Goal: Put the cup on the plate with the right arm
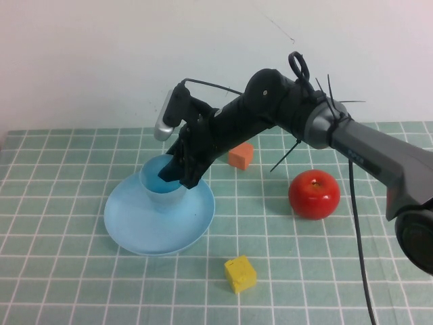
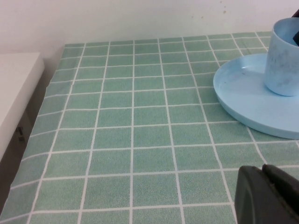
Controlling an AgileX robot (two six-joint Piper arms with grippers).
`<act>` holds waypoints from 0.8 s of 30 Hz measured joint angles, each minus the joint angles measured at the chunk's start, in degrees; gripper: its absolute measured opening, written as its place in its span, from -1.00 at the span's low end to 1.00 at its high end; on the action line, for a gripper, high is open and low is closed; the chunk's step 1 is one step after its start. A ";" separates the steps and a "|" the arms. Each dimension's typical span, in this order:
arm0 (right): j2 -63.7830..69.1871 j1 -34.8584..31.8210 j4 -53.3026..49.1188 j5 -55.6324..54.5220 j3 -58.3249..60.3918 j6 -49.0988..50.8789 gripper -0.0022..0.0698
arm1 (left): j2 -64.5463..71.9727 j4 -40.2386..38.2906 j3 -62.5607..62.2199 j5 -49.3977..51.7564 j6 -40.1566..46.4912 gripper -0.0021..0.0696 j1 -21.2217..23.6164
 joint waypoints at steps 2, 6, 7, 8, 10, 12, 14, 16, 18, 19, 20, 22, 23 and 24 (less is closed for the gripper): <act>-1.20 0.00 -0.21 0.27 0.00 0.00 0.04 | 0.00 0.00 0.00 0.00 0.00 -0.95 0.00; -5.35 0.00 -1.54 1.81 0.00 0.13 0.04 | 0.00 0.00 0.00 0.00 0.00 -0.95 0.00; -6.73 0.00 -2.14 2.56 0.00 0.17 0.04 | 0.00 0.00 0.00 0.00 0.00 -0.95 0.00; -8.18 0.00 -2.67 3.49 0.00 0.17 0.04 | 0.00 0.00 0.00 0.00 0.00 -0.95 0.00; -10.93 0.00 -4.01 5.21 0.00 0.17 0.04 | 0.00 0.00 0.00 0.00 0.00 -0.95 0.00; -14.21 0.00 -6.00 7.51 0.00 0.17 0.04 | 0.00 0.00 0.00 0.00 0.00 -0.95 0.00; -17.83 0.00 -8.29 9.70 0.00 0.17 0.04 | 0.00 0.00 0.00 0.00 0.00 -0.95 0.00; -21.46 0.00 -11.99 11.24 0.00 0.40 -0.03 | 0.00 0.00 0.00 0.00 0.00 -0.95 0.00; -25.93 0.00 -17.34 12.30 0.00 1.39 -0.19 | 0.00 0.00 0.00 0.00 0.00 -0.95 0.00; -27.83 0.00 -19.87 12.67 0.00 2.10 -0.27 | 0.00 0.00 0.00 0.00 0.00 -0.95 0.00; -30.27 0.00 -23.25 13.19 0.00 3.35 -0.38 | 0.00 0.00 0.00 0.00 0.00 -0.95 0.00; -35.20 0.00 -29.71 14.26 0.00 6.72 -0.58 | 0.00 0.00 0.00 0.00 0.00 -0.95 0.00; -37.63 0.00 -33.48 14.88 0.00 8.92 -0.70 | 0.00 0.00 0.00 0.00 0.00 -0.95 0.00; -39.95 0.00 -37.42 15.65 0.00 11.23 -0.78 | 0.00 0.00 0.00 0.00 0.00 -0.95 0.00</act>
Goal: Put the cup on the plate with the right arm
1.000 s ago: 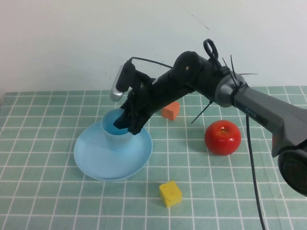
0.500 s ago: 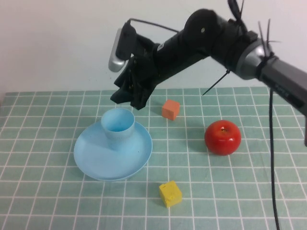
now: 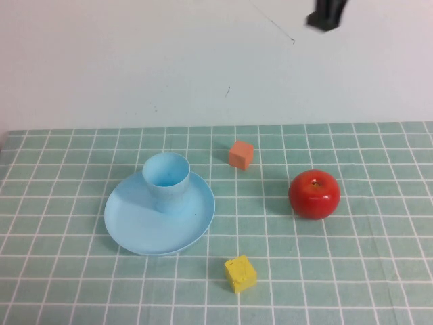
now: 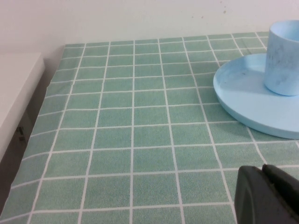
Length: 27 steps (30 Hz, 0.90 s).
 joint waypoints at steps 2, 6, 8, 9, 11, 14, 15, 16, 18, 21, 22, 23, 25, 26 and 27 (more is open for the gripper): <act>-3.88 0.00 -7.62 1.18 -0.14 5.13 -0.87 | 0.00 0.00 0.00 0.00 0.00 -0.95 0.00; -10.40 0.00 -25.78 4.23 -0.14 17.57 -0.93 | 0.00 0.00 0.00 0.00 0.00 -0.95 0.00; -12.91 0.00 -31.57 7.40 -0.18 22.00 -0.94 | 0.00 0.00 0.00 0.00 0.00 -0.95 0.00; -14.24 0.00 -33.47 7.40 -0.18 23.74 -0.94 | 0.00 0.00 0.00 0.00 -0.12 -0.95 0.00; -16.92 0.00 -34.72 7.40 -0.18 25.72 -0.94 | 0.00 0.00 0.00 0.00 -0.13 -0.95 0.00; -20.90 0.00 -32.67 7.40 -0.07 26.84 -0.95 | 0.00 0.00 0.00 0.00 -0.13 -0.95 0.00; -22.45 0.00 -31.65 7.40 0.41 27.05 -0.95 | 0.00 0.00 0.00 0.00 -0.13 -0.95 0.00; -23.74 0.00 -30.86 7.40 1.01 27.32 -0.95 | 0.00 0.00 0.00 0.00 -0.13 -0.95 0.00; -27.14 0.00 -29.87 7.40 3.64 28.09 -0.95 | 0.00 0.00 0.00 0.00 -0.13 -0.95 0.00; -32.55 0.00 -30.29 7.40 10.43 30.05 -0.95 | 0.00 0.00 0.00 0.00 -0.13 -0.95 0.00; -34.06 0.00 -30.91 7.40 13.75 30.97 -0.95 | 0.00 0.00 0.00 0.00 -0.13 -0.95 0.00; -36.00 0.00 -31.87 7.40 17.49 32.23 -0.95 | 0.00 0.00 0.00 0.00 -0.13 -0.95 0.00; -39.63 0.00 -33.62 7.40 25.13 35.10 -0.95 | 0.00 0.00 0.00 0.00 -0.13 -0.95 0.00; -41.80 0.00 -34.47 7.12 29.85 36.98 -0.95 | 0.00 0.00 0.00 0.00 -0.13 -0.95 0.00; -44.10 0.00 -35.05 6.22 34.81 38.98 -0.95 | 0.00 0.00 0.00 0.00 -0.13 -0.95 0.00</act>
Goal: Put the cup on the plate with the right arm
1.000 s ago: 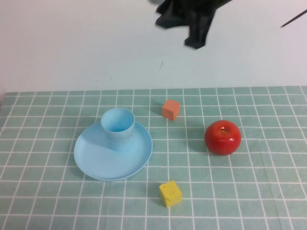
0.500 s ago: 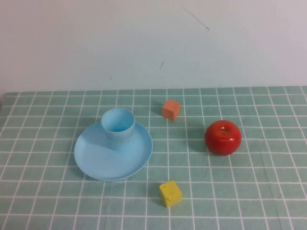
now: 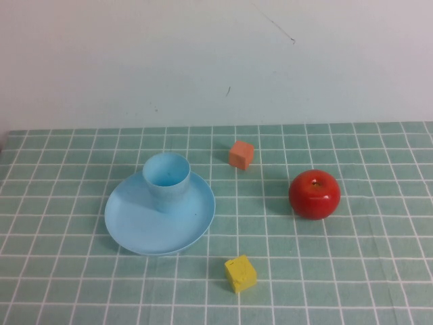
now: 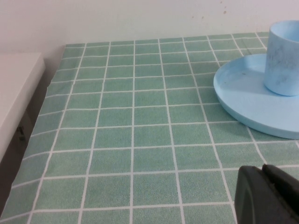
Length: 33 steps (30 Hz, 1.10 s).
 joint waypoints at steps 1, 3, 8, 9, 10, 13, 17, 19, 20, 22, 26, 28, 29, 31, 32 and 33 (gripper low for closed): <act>-2.42 0.00 -0.41 -1.71 4.05 1.67 -0.95 | 0.00 0.00 0.00 0.00 0.00 -0.95 0.00; -7.43 0.00 -1.49 -7.23 14.27 6.46 -0.95 | 0.00 0.00 0.00 0.00 0.00 -0.95 0.00; -17.66 0.00 -8.82 -22.55 37.20 23.58 -0.95 | 0.00 0.00 0.00 0.00 0.00 -0.95 0.00; -19.31 0.00 -10.79 -25.16 41.20 27.23 -0.95 | 0.00 0.00 0.00 0.00 0.00 -0.95 0.00; -20.66 0.00 -12.13 -27.30 44.12 29.95 -0.95 | 0.00 0.00 0.00 0.00 0.00 -0.95 0.00; -23.25 0.00 -14.96 -31.34 52.84 38.29 -0.95 | 0.00 0.00 0.00 0.00 0.00 -0.95 0.00; -24.51 0.00 -15.52 -35.21 60.06 46.79 -0.95 | 0.00 0.00 0.00 0.00 0.00 -0.95 0.00; -24.58 0.00 -15.52 -37.42 62.63 49.82 -0.95 | 0.00 0.00 0.00 0.00 0.00 -0.95 0.00; -24.58 0.00 -15.07 -38.79 63.84 51.19 -0.95 | 0.00 0.00 0.00 0.00 0.12 -0.95 0.00; -24.58 0.00 -13.74 -41.33 65.52 53.14 -0.95 | 0.00 0.00 0.00 0.00 0.12 -0.95 0.00; -24.58 0.00 -11.38 -45.05 67.23 54.65 -0.95 | 0.00 0.00 0.00 0.00 0.12 -0.95 0.00; -24.58 0.00 -10.70 -46.52 67.73 55.09 -0.95 | 0.00 0.00 0.00 0.00 0.12 -0.95 0.00; -24.58 0.00 -10.42 -46.88 67.75 55.18 -0.95 | 0.00 0.00 0.00 0.00 0.12 -0.95 0.00; -24.58 0.00 -10.35 -47.02 67.85 55.62 -0.95 | 0.00 0.00 0.00 0.00 0.12 -0.95 0.00; -24.58 0.00 -10.20 -47.02 67.85 55.64 -0.95 | 0.00 0.00 0.00 0.00 0.12 -0.95 0.00; -24.58 0.00 -10.20 -47.02 67.85 55.79 -0.95 | 0.00 0.00 0.00 0.00 0.12 -0.95 0.00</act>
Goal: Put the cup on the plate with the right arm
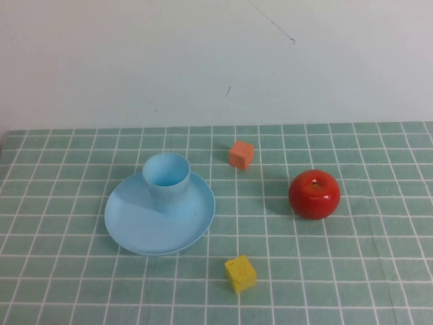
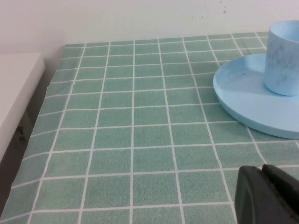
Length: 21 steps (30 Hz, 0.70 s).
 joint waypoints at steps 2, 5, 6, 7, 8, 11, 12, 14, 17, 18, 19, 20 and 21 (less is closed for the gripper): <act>0.00 0.00 0.00 0.00 0.00 0.08 -0.95 | 0.00 0.00 0.00 0.00 0.00 -0.95 0.00; -0.42 0.00 -0.44 -0.67 0.00 0.41 -0.95 | 0.00 0.00 0.00 0.00 0.00 -0.95 0.00; -0.73 0.00 -1.02 -1.03 0.00 0.57 -0.95 | 0.00 0.00 0.00 0.00 0.00 -0.95 0.00; -1.42 0.00 -1.57 -1.37 0.00 0.61 -0.95 | 0.00 0.00 0.00 0.00 0.00 -0.95 0.00; -2.30 0.00 -2.02 -1.87 0.00 0.61 -0.95 | 0.00 0.00 0.00 0.00 0.00 -0.95 0.00; -6.19 -0.76 -1.63 -2.33 0.00 -3.04 -0.95 | 0.00 0.00 0.00 0.00 0.00 -0.95 0.00; -8.00 -1.79 -0.23 -2.58 0.00 -6.06 -0.95 | 0.00 0.00 0.00 0.00 0.00 -0.95 0.00; -11.43 -4.94 5.22 -2.58 0.00 -13.57 -0.95 | 0.00 0.00 0.00 0.00 0.00 -0.95 0.00; -16.38 -12.35 13.49 -2.58 0.14 -25.62 -0.95 | 0.00 0.00 0.00 0.00 0.00 -0.95 0.00; -17.96 -15.25 15.04 -2.83 0.54 -28.42 -0.95 | 0.00 0.00 0.00 0.00 0.00 -0.95 0.00; -19.42 -18.12 15.77 -3.26 1.14 -30.42 -0.95 | 0.00 0.00 0.00 0.00 0.00 -0.95 0.00; -20.86 -20.39 16.18 -3.76 1.75 -31.72 -0.95 | 0.00 0.00 0.00 0.00 0.00 -0.95 0.00; -22.29 -23.17 16.32 -4.36 2.64 -32.46 -0.95 | 0.00 0.00 0.00 0.00 0.00 -0.95 0.00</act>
